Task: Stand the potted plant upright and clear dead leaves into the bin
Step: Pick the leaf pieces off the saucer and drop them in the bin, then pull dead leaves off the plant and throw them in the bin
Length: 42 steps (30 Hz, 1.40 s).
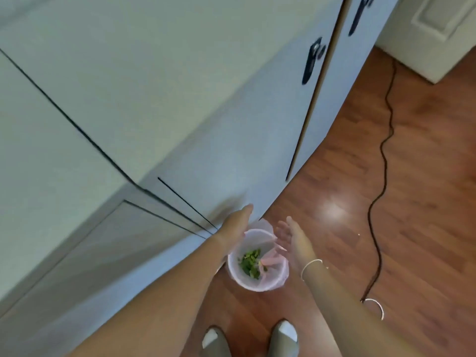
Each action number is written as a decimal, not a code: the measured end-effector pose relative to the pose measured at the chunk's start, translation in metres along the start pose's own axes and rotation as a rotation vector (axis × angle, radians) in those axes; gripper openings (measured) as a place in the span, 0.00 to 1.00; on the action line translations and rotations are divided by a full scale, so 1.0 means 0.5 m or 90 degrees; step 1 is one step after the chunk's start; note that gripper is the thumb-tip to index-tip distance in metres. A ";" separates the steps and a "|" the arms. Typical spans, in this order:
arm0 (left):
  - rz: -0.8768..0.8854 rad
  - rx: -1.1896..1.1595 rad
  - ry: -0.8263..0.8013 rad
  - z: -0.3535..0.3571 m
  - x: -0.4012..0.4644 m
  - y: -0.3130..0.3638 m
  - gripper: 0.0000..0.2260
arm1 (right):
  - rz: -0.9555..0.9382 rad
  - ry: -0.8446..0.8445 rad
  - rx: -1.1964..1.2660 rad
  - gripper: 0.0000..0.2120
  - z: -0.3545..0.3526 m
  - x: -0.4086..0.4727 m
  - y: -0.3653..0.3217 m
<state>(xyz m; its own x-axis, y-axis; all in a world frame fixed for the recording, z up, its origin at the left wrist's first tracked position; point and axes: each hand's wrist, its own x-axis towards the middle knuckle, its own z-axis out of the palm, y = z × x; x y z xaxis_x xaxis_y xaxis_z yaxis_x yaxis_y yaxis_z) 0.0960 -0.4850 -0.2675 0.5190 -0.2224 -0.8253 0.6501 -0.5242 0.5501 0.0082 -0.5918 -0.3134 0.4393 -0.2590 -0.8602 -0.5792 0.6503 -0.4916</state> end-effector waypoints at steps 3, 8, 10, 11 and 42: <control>0.112 0.109 0.023 -0.009 -0.116 0.140 0.12 | -0.115 -0.022 -0.071 0.17 0.012 -0.106 -0.147; 0.303 0.209 -0.001 -0.012 -0.334 0.348 0.21 | -0.335 -0.019 -0.205 0.20 0.032 -0.318 -0.408; 0.368 0.242 0.004 -0.019 -0.422 0.413 0.23 | -0.417 -0.016 -0.260 0.19 0.043 -0.404 -0.485; 0.398 0.256 0.013 -0.028 -0.461 0.443 0.23 | -0.457 -0.019 -0.288 0.19 0.055 -0.445 -0.520; 0.289 0.075 0.449 -0.717 -0.816 -0.213 0.17 | -0.620 -0.345 -0.830 0.23 0.685 -0.695 -0.039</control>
<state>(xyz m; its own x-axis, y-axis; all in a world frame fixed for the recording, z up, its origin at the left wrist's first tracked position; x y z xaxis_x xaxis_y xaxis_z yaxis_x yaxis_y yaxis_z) 0.0140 -0.0436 0.0560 0.9660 0.1124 -0.2326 0.2527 -0.5991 0.7598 0.1020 -0.2701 0.0414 0.9472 0.2548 -0.1948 0.0085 -0.6270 -0.7789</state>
